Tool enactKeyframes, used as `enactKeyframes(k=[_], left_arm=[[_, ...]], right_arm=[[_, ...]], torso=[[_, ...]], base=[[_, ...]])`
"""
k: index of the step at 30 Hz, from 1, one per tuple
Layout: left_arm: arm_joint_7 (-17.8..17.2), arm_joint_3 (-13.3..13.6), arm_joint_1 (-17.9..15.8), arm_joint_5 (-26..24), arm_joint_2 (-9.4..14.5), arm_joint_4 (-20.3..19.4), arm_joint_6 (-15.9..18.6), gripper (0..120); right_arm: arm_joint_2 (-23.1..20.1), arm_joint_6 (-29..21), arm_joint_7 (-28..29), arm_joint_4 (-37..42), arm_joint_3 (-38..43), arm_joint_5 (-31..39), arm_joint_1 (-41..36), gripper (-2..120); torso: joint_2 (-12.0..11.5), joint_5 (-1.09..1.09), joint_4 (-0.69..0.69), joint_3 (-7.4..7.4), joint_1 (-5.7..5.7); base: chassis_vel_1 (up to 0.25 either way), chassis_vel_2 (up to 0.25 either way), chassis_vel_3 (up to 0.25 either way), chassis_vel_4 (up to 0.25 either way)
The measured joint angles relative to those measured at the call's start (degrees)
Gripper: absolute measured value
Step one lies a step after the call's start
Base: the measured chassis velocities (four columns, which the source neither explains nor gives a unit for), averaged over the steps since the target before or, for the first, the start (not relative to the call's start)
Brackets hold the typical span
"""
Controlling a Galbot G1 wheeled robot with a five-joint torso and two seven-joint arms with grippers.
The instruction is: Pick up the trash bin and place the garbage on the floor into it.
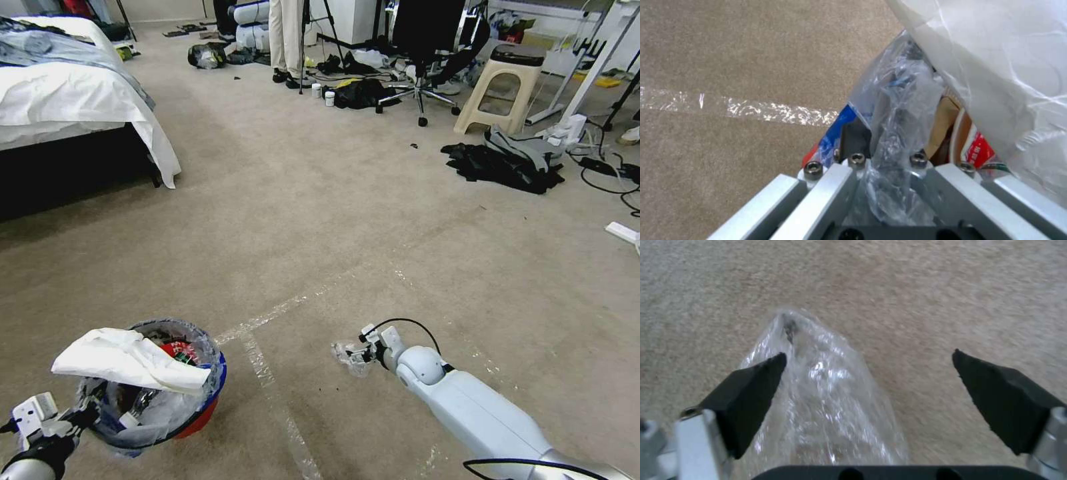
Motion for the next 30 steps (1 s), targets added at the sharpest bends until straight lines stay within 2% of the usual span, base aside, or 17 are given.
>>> enactKeyframes(k=[12,22,30], left_arm=[[-0.1,0.0,-0.5,0.0,0.0,0.4,0.0,1],[-0.2,0.4,-0.8,0.2,-0.1,0.4,0.0,1],[-0.3,0.5,-0.6,0.2,-0.3,0.1,-0.3,1]], right_arm=[[0.8,0.2,0.2,0.5,-0.7,0.1,-0.3,93],[0.0,-0.5,1.5,4.4,-0.8,0.3,-3.8,90],[0.0,-0.6,2.2,4.7,-1.0,0.2,-4.5,75]], torso=[[0.0,0.01,0.0,0.0,0.0],[0.0,0.01,0.0,0.0,0.0],[0.0,0.01,0.0,0.0,0.0]], base=[[0.0,0.0,0.0,0.0],[0.0,0.0,0.0,0.0],[0.0,0.0,0.0,0.0]])
